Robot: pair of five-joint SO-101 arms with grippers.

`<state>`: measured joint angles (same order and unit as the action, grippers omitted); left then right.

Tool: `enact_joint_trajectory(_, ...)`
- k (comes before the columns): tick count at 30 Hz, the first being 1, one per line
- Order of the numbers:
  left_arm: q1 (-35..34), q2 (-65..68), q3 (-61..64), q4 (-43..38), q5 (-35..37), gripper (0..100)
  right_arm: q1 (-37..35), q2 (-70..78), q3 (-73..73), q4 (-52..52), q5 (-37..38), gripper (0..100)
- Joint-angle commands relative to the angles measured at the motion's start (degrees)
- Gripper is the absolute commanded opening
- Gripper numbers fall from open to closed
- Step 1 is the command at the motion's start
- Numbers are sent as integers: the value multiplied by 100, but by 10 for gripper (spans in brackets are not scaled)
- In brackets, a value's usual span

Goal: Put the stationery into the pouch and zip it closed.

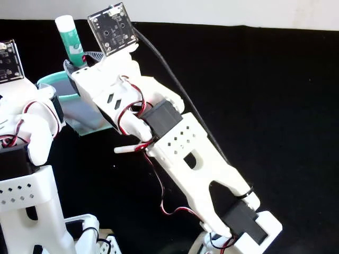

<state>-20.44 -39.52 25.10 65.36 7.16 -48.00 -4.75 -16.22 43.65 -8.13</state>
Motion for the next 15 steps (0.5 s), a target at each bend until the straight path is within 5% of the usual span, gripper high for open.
enact_joint_trajectory(1,75,365,75,88,-26,6,-48,-31,40,-31,-62,8)
enact_joint_trajectory(15,48,365,75,88,-26,6,-303,-40,1710,-787,-70,8)
